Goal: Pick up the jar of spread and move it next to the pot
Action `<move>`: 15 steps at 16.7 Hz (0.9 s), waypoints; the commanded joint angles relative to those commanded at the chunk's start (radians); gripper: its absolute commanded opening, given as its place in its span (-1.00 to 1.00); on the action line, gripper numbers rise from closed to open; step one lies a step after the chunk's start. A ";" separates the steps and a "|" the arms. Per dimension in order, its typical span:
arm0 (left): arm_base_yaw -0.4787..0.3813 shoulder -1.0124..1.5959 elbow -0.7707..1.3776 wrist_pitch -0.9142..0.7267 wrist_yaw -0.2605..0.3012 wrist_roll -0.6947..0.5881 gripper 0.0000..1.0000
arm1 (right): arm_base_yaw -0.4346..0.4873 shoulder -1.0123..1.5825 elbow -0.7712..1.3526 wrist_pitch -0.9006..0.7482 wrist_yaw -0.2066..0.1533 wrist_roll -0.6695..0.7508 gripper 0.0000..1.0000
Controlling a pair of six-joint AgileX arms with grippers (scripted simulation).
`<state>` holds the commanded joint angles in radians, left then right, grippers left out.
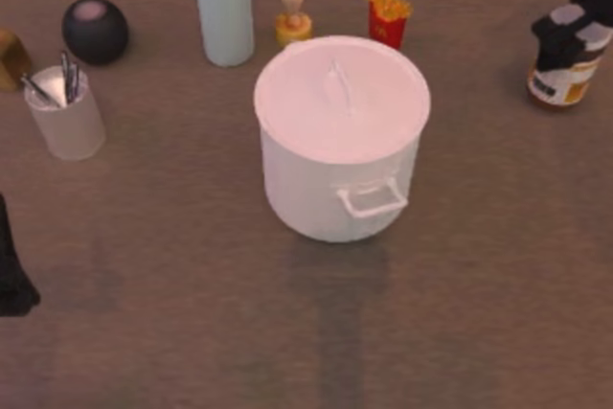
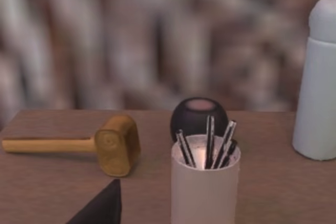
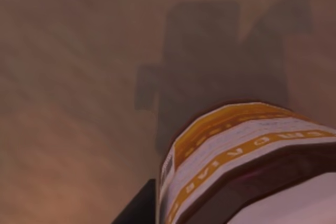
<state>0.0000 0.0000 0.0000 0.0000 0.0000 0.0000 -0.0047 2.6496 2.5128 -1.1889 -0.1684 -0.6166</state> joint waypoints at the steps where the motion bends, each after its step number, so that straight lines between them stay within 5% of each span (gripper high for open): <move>1: 0.000 0.000 0.000 0.000 0.000 0.000 1.00 | 0.000 0.000 0.000 0.000 0.000 0.000 -1.00; 6: 0.000 0.000 0.000 0.000 0.000 0.000 1.00 | 0.001 -0.074 -0.072 0.004 -0.002 0.000 -1.00; 15: 0.000 0.000 0.000 0.000 0.000 0.000 1.00 | 0.009 -0.517 -0.529 0.014 -0.006 0.003 -1.00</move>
<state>0.0000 0.0000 0.0000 0.0000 0.0000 0.0000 0.0044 2.1326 1.9834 -1.1754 -0.1742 -0.6139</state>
